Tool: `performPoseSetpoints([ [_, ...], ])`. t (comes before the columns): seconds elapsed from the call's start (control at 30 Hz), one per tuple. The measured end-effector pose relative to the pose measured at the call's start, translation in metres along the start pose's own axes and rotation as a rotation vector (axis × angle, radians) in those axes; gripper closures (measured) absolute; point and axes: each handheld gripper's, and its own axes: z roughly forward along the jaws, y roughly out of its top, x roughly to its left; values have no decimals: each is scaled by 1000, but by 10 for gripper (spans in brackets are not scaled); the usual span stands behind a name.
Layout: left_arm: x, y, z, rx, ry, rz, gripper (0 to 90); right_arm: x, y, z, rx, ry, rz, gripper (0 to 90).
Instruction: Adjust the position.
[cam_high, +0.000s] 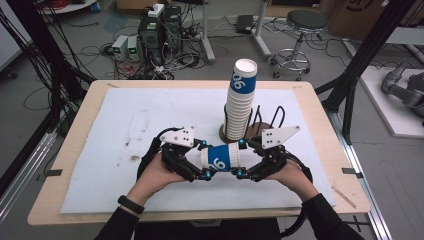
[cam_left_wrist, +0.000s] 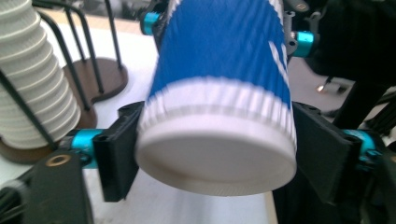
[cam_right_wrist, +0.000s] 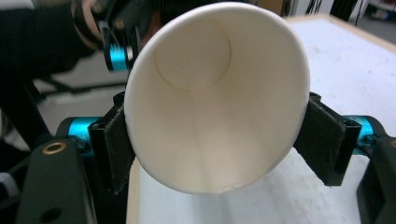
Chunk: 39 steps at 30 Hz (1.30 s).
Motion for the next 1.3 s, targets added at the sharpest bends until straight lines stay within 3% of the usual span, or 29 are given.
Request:
performPoseSetpoints([
  [0.17,-5,3,7,102,11,43,227,3,1,3,47,12,-31,222],
  [0.23,-5,2,8,111,1,56,287,4,2,3,54,9,-37,205],
  [0.33,-4,0,8,84,-9,53,290,3,3,3,36,7,-24,177],
  [0.5,-1,-4,3,-9,-17,63,294,1,2,-1,5,20,3,176],
  [0.63,1,-7,1,-49,-5,60,295,-2,2,-5,-18,13,25,171],
  [0.8,4,-9,-5,-159,-14,27,294,-5,0,-7,-43,10,72,150],
  [0.9,3,-9,-3,-162,-9,34,294,-4,0,-4,-69,21,100,150],
  [1.0,1,-10,3,-175,-18,21,291,-3,2,-2,-148,35,129,152],
  [1.07,0,-10,8,-157,-23,20,291,-2,3,-1,-164,46,141,170],
  [1.1,0,-11,9,-146,-23,16,292,-1,4,-1,-164,37,123,188],
  [1.3,-2,-7,15,-7,-4,23,267,0,4,-1,-83,23,71,225],
])
